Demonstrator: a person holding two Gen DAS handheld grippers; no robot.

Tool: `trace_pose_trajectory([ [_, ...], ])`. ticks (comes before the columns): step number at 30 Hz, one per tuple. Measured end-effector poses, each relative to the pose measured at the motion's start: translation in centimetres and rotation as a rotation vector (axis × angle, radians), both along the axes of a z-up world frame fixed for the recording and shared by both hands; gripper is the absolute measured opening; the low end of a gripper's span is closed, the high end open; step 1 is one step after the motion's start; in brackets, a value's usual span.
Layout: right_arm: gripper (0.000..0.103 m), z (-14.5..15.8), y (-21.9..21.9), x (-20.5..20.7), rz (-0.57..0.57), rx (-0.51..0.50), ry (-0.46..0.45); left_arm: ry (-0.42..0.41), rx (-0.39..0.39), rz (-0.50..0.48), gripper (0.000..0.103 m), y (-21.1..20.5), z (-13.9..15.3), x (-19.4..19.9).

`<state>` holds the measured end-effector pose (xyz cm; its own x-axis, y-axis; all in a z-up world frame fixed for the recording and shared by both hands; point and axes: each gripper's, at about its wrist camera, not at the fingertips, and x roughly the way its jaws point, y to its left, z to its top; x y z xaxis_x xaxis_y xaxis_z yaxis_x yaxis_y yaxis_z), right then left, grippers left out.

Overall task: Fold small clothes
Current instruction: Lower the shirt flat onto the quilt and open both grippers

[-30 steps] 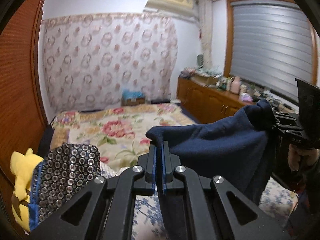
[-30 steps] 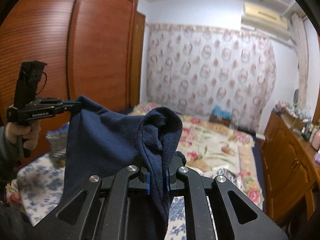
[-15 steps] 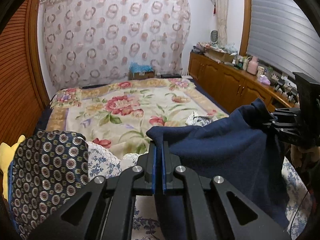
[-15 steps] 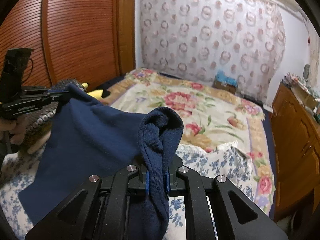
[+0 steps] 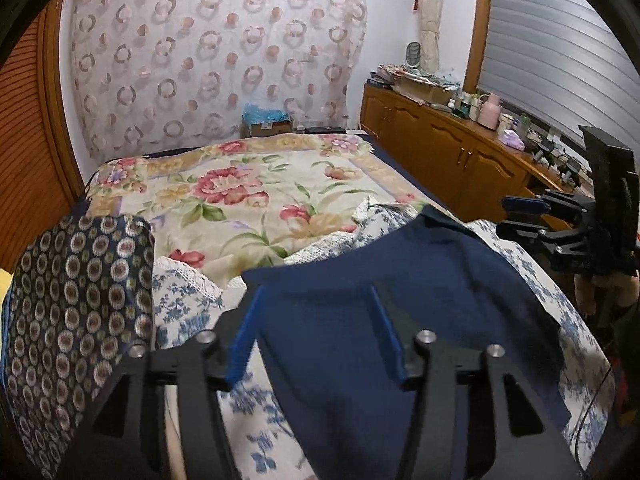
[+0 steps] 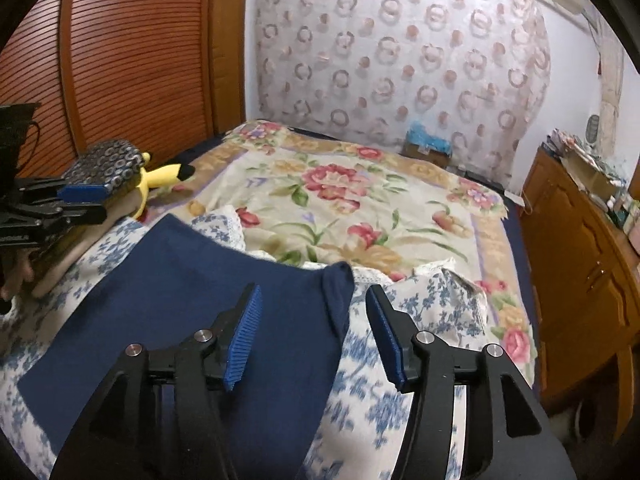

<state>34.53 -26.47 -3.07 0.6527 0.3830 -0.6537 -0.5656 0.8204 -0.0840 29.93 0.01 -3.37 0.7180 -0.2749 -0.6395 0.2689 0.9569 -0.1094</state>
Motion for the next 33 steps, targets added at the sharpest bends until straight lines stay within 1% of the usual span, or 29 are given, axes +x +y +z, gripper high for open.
trace_pose_trajectory([
  [2,0.058,-0.1,0.1,-1.2,0.006,0.003,0.003,0.003,0.002,-0.007,0.055,-0.2,-0.1,-0.9],
  [4,0.064,-0.5,0.0,-2.6,0.013,0.013,0.015,0.008,0.006,-0.005,0.055,-0.4,-0.3,-1.7],
  [7,0.069,-1.2,0.1,-4.6,0.017,0.015,0.031,0.022,0.023,-0.001,0.055,-0.7,-0.8,-3.0],
  [10,0.069,-2.3,0.4,-6.7,0.030,0.012,0.064,0.039,0.026,0.000,0.055,-0.6,-1.2,-3.9],
  [14,0.070,-3.5,0.6,-8.6,0.037,-0.004,0.094,0.073,0.024,-0.002,0.055,-0.4,-2.4,-6.0],
  [19,0.069,-5.1,0.2,-10.8,0.040,0.001,0.141,0.143,0.020,-0.023,0.055,-0.7,-4.6,-9.4],
  [22,0.070,-5.9,-0.3,-11.9,0.025,-0.002,0.159,0.167,0.019,-0.035,0.055,-0.9,-5.5,-11.0],
  [26,0.070,-6.2,-1.6,-12.7,-0.029,0.011,0.167,0.196,0.011,-0.046,0.055,-1.3,-6.6,-12.8],
  [29,0.070,-6.5,-2.6,-13.4,-0.057,0.000,0.168,0.204,0.004,-0.041,0.055,-1.3,-6.9,-13.5],
  [33,0.070,-6.6,-3.5,-14.2,-0.070,-0.008,0.169,0.221,-0.030,-0.035,0.055,-0.9,-6.9,-14.2],
])
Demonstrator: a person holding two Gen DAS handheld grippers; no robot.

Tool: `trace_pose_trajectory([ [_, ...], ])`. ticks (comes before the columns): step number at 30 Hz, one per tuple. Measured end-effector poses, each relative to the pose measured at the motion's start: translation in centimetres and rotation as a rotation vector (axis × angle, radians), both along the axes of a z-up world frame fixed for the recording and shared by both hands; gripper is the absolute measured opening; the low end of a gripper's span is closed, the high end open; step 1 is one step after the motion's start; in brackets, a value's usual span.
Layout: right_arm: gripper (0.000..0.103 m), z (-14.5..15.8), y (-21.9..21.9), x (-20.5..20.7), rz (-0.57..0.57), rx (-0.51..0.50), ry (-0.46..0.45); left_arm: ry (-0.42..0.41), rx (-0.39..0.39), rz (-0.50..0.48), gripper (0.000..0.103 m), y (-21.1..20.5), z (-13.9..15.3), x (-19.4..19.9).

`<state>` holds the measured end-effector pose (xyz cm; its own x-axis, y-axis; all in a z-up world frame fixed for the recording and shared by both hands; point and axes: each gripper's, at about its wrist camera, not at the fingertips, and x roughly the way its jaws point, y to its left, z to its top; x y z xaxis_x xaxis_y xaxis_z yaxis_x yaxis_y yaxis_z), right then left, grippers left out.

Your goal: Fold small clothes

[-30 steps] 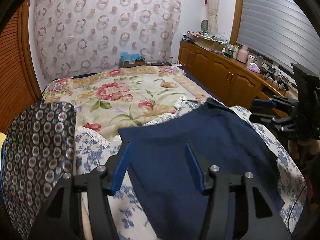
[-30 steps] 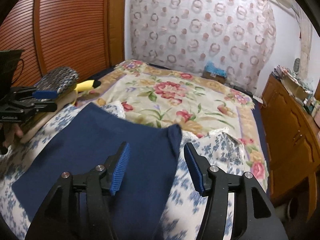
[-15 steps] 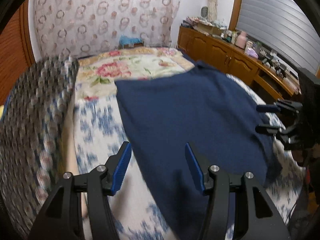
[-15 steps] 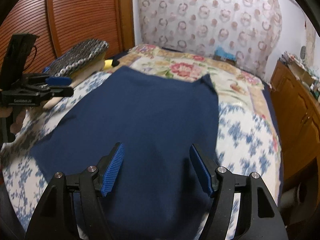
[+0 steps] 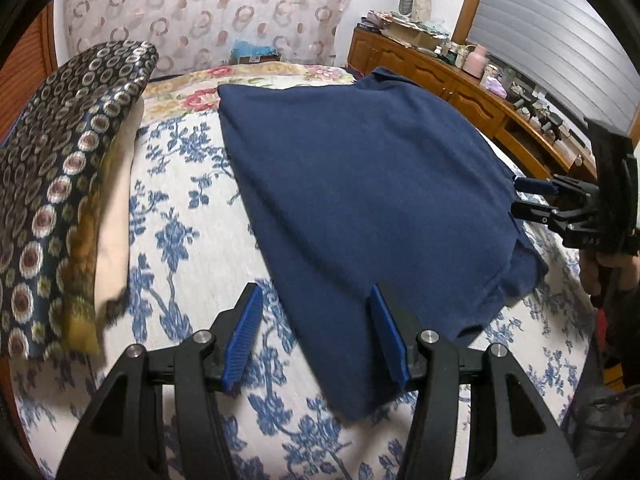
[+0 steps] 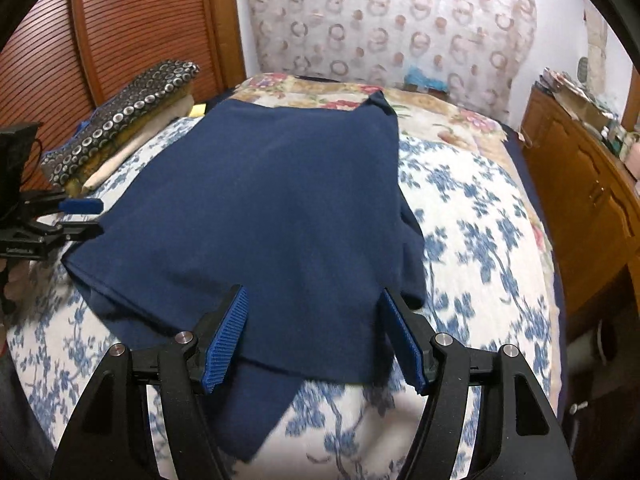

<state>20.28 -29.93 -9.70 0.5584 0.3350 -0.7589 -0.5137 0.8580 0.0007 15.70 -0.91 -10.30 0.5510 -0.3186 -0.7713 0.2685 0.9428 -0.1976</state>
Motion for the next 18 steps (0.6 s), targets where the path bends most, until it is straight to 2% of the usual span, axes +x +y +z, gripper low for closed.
trace_pose_trajectory([
  [5,0.069,0.3,0.3,-0.9,0.013,0.021,-0.010,0.019,-0.037,-0.008,0.055,0.5,-0.3,-1.2],
  [11,0.070,0.6,2.0,-1.6,0.078,0.036,-0.022,0.012,-0.005,-0.030,0.055,-0.1,-0.5,-2.6],
  [14,0.070,0.3,2.9,-1.8,0.108,0.037,-0.014,0.020,-0.030,-0.054,0.052,-0.3,-0.4,-2.9],
  [15,0.070,0.1,3.1,-1.9,0.123,0.039,-0.006,0.032,-0.053,-0.072,0.037,-0.3,-0.3,-2.8],
  [16,0.070,-0.1,3.5,-2.1,0.145,0.043,0.002,0.041,-0.071,-0.083,0.030,-0.4,-0.3,-2.7],
  [17,0.070,-0.2,3.7,-2.2,0.156,0.042,0.005,0.039,-0.072,-0.085,0.027,-0.5,-0.2,-2.7],
  [18,0.070,-0.4,4.0,-2.4,0.168,0.037,0.008,0.036,-0.068,-0.089,0.012,-0.6,-0.1,-2.6],
])
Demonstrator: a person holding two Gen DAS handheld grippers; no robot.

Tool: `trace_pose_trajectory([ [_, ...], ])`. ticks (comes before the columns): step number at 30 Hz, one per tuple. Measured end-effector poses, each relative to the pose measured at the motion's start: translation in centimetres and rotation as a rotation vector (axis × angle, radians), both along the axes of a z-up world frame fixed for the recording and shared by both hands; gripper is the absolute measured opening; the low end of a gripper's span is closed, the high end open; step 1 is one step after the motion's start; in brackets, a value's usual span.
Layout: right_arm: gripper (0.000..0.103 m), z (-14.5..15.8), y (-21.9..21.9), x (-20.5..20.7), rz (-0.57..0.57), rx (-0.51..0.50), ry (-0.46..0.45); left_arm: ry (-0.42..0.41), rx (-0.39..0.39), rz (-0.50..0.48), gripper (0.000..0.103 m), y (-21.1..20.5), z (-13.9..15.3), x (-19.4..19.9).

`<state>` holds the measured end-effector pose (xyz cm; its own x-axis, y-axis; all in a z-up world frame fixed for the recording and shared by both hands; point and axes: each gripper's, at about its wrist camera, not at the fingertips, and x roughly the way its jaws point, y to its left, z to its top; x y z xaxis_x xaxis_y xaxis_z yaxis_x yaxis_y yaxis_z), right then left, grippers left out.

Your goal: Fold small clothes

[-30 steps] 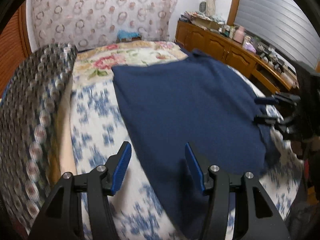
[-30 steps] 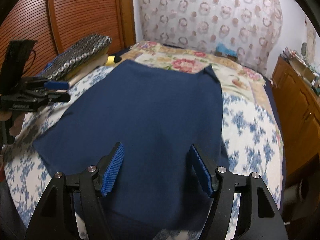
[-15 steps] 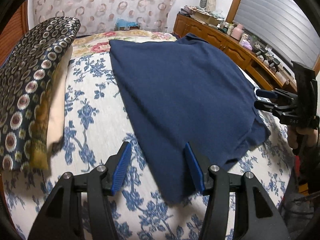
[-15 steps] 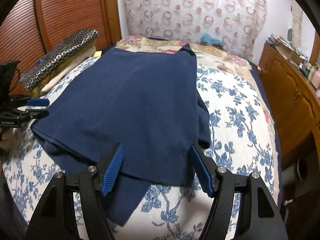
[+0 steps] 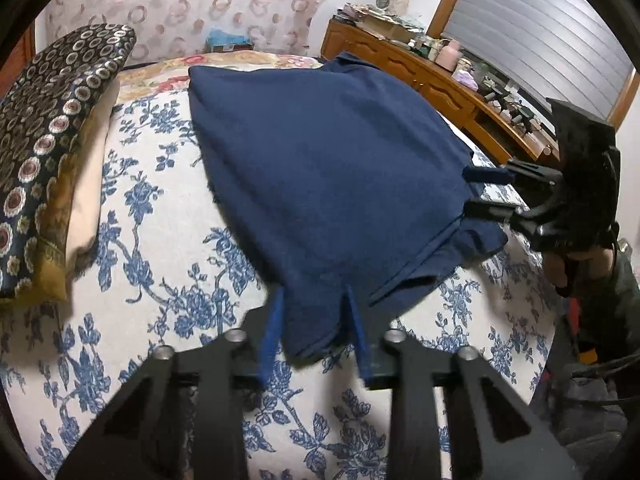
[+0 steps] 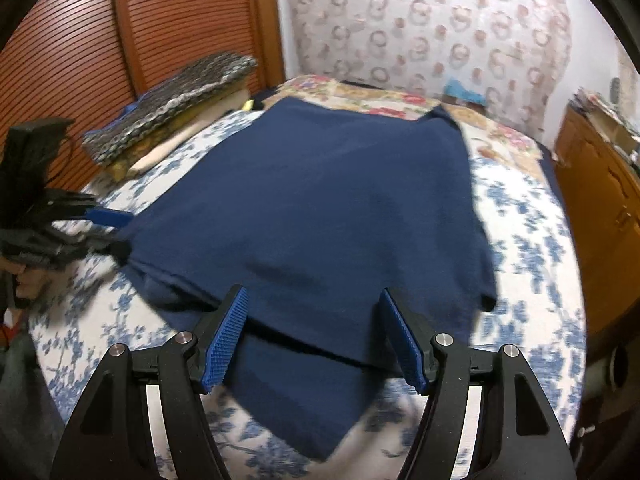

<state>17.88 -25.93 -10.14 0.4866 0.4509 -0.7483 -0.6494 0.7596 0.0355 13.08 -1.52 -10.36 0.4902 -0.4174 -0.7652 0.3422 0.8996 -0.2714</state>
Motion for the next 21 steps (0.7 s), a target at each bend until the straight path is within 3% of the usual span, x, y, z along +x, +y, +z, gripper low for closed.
trace_pose_trajectory([
  [1,0.070,-0.2,0.2,-0.1,0.007,-0.005,0.001,-0.005,0.002,-0.003,0.006,-0.1,0.2,0.1],
  [3,0.070,-0.4,0.6,-0.3,0.022,-0.011,0.006,-0.030,-0.016,-0.005,0.003,0.0,1.2,0.3],
  [13,0.077,-0.1,1.8,-1.5,0.074,0.021,-0.009,-0.217,-0.077,0.025,0.003,-0.3,8.0,4.4],
  [21,0.079,-0.5,1.8,-2.0,0.081,-0.022,-0.039,-0.261,-0.093,0.032,0.003,-0.9,9.2,6.9],
])
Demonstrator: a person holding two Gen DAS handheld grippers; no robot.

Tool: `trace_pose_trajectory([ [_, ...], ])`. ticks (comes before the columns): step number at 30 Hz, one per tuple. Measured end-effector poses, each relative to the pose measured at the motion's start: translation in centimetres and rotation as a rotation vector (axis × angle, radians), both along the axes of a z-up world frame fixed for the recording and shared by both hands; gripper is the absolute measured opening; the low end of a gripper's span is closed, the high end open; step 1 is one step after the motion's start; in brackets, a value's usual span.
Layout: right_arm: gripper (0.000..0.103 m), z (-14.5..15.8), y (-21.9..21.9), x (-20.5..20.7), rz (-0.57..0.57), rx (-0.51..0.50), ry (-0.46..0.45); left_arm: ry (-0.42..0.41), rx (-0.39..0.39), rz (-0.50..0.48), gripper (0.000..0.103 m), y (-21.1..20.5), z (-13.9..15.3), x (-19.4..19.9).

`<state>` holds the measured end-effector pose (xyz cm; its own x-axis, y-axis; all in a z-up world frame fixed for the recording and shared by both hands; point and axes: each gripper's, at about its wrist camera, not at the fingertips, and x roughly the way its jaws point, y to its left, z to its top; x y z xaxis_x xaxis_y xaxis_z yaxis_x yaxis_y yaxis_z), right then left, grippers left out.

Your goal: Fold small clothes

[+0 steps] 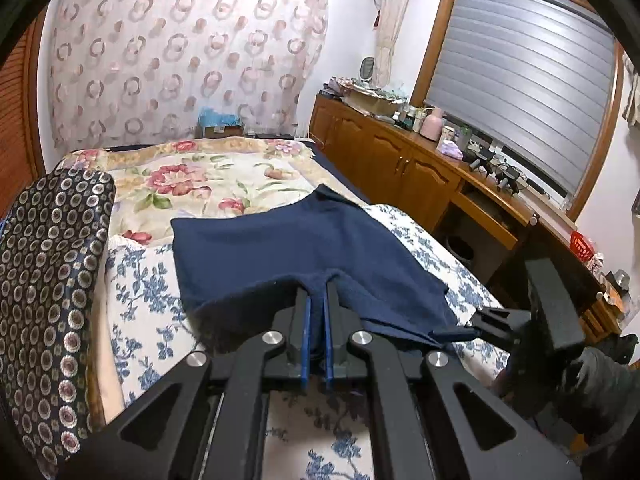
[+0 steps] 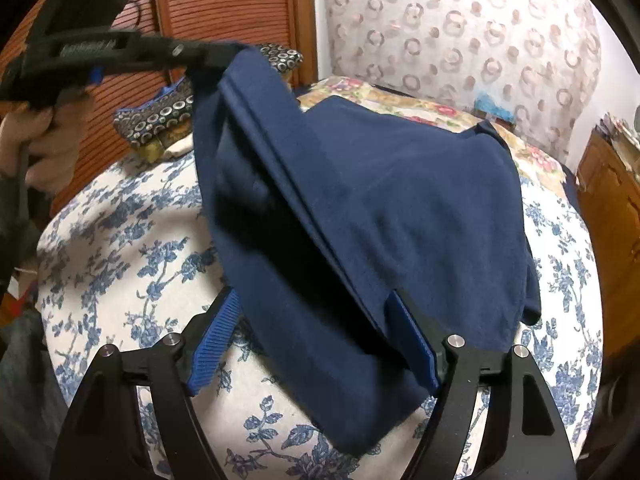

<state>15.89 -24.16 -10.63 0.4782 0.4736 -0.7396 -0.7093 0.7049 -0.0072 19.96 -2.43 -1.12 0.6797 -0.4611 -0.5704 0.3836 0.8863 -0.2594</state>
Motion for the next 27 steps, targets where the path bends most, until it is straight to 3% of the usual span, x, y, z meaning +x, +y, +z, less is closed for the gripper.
trace_pose_trajectory([
  [12,0.079,-1.8,-0.9,0.5,-0.061,-0.111,-0.027,0.007,0.003,0.032,0.003,0.3,-0.6,-0.1],
  [15,0.063,-1.7,-1.7,1.2,-0.110,-0.108,-0.036,0.008,0.008,0.042,0.003,0.5,-0.6,0.0],
  [17,0.045,-1.5,-2.1,1.5,-0.134,-0.111,-0.046,0.009,0.010,0.045,0.003,0.5,-0.5,0.1],
  [19,0.020,-1.3,-2.6,1.8,-0.152,-0.112,-0.056,0.009,0.010,0.050,0.003,0.6,-0.6,0.2],
  [22,0.008,-0.4,-3.5,2.3,-0.160,-0.058,-0.064,0.005,0.012,0.061,0.003,0.8,-0.4,0.5],
  [27,0.004,2.7,-3.4,3.4,-0.163,-0.016,-0.151,-0.008,0.004,0.095,0.003,1.8,0.3,1.6],
])
